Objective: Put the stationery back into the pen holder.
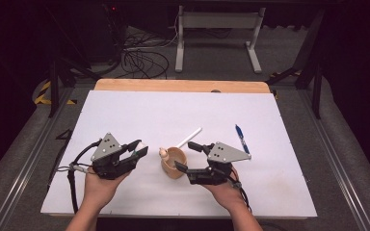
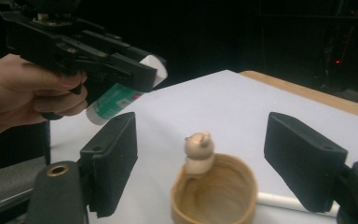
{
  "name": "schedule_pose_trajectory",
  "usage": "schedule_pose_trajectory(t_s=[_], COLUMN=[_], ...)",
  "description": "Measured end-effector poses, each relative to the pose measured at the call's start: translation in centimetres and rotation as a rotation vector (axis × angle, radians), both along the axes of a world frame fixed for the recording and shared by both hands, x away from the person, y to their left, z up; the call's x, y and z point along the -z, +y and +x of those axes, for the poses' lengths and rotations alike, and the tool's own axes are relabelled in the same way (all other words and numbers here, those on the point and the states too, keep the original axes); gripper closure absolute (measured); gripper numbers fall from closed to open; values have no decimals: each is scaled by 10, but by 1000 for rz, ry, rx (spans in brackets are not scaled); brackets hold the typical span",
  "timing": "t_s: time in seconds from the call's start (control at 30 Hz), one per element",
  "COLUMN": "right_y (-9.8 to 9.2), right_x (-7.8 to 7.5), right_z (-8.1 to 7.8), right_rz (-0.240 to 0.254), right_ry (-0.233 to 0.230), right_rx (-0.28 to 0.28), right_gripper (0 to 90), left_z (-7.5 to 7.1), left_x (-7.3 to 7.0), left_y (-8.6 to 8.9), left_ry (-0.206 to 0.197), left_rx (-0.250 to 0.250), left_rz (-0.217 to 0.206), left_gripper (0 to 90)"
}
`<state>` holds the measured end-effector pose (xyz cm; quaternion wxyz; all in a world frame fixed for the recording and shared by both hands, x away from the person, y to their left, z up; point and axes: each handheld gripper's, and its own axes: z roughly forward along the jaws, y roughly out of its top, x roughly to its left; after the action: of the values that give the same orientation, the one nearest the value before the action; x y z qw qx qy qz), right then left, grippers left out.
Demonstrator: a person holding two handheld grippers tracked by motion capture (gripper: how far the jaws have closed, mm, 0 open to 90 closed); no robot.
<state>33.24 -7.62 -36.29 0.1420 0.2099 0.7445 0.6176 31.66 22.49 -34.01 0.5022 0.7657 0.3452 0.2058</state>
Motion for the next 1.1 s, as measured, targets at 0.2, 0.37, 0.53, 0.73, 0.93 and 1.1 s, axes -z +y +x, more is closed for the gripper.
schedule_pose_trajectory(t_s=[0.2,0.37,0.53,0.73,0.93,1.1], right_y=[17,29,41,50,52,53], right_x=[6,12,19,25,26,28], right_z=[-6,-10,-14,-17,-18,-17], right_rz=[-10,-7,12,36,61,80], right_ry=[25,50,91,135,154,175], right_rx=[-33,-61,-97,-124,-140,-154], right_gripper=[291,303,336,362,392,432], left_z=[-3,-5,-9,-13,-15,-18], left_x=[1,2,2,2,7,7], left_y=[-8,-16,-22,-29,-38,-43], left_ry=[-9,-6,-9,-14,-17,-42], left_rx=[44,70,94,124,142,162], left_rz=[-30,-30,-64,-84,-103,-128], left_gripper=[649,648,649,649,648,648])
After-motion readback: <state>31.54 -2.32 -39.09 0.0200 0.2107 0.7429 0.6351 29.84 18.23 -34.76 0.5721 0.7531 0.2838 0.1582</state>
